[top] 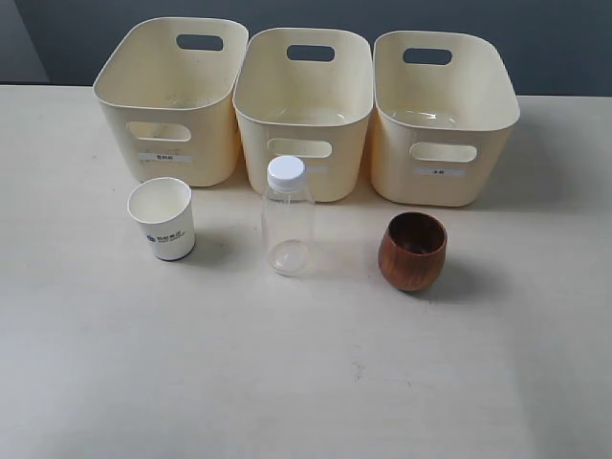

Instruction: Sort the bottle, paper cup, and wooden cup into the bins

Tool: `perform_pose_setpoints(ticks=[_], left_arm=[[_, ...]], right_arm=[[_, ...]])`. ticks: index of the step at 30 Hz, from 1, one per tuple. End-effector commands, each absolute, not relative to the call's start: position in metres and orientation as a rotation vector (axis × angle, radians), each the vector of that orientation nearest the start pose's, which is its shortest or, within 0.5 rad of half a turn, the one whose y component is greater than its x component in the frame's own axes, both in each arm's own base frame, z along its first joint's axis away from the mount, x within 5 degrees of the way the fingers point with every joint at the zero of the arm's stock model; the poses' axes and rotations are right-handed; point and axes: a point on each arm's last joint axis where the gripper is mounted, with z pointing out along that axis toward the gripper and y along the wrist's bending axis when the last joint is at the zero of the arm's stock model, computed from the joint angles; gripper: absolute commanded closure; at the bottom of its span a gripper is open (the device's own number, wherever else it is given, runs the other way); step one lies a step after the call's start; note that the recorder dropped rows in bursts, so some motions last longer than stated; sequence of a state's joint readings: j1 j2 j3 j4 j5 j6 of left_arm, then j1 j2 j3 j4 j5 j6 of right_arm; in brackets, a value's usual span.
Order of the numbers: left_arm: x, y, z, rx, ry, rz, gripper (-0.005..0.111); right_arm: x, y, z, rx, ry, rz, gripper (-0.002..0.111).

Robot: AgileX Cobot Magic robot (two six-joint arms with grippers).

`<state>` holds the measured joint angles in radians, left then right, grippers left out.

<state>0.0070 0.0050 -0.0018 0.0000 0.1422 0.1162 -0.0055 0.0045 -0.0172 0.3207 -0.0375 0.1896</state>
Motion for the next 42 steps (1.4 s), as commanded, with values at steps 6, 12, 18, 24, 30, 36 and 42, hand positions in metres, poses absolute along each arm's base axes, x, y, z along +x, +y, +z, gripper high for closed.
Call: perform_pose_setpoints(ticks=[6,12,18,24,30,36,42], left_arm=[[0.056,0.000,0.201,0.087,1.617,0.094,0.107],[0.056,0.000,0.201,0.087,1.617,0.094,0.107],[0.056,0.000,0.201,0.087,1.617,0.094,0.107],[0.056,0.000,0.201,0.087,1.617,0.094,0.107],[0.056,0.000,0.201,0.087,1.617,0.094,0.107],[0.056,0.000,0.201,0.087,1.617,0.094,0.107],[0.056,0.000,0.201,0.087,1.617,0.094,0.107]], right_arm=[[0.031,0.001,0.337,0.211,1.234,0.306,0.108],[0.034,0.011,0.388,-0.047,1.486,0.135,0.108],[0.057,0.061,0.426,-0.550,1.771,0.638,0.108],[0.098,0.064,0.399,-0.659,2.056,0.744,0.108],[0.105,0.062,0.378,-0.691,2.086,0.720,0.108],[0.106,0.063,0.365,-0.749,2.050,0.696,0.109],[0.106,0.063,0.365,-0.799,2.029,0.661,0.109]])
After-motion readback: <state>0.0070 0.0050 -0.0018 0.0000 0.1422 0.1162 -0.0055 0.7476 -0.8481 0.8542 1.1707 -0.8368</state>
